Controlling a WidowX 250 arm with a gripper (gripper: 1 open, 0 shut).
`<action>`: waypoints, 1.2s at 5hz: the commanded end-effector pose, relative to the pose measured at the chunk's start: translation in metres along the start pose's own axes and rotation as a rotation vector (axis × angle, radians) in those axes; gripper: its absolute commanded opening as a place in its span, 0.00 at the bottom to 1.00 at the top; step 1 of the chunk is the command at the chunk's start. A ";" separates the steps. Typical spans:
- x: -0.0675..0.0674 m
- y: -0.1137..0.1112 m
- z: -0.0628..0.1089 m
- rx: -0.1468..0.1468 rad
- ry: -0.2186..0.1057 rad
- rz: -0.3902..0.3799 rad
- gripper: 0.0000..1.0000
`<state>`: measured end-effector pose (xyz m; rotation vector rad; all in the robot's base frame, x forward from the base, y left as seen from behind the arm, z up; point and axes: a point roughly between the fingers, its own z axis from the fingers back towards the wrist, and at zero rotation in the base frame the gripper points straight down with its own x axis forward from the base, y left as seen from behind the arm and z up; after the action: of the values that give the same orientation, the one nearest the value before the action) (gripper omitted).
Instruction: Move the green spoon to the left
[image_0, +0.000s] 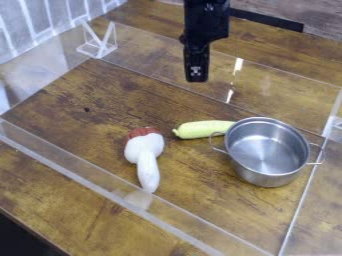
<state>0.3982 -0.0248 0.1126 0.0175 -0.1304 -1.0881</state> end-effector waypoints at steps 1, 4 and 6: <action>0.005 0.003 0.032 0.077 -0.070 -0.031 1.00; 0.020 -0.038 -0.011 0.008 -0.113 -0.128 1.00; 0.019 -0.042 -0.046 -0.038 -0.132 -0.174 1.00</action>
<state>0.3712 -0.0649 0.0478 -0.1085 -0.1780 -1.2644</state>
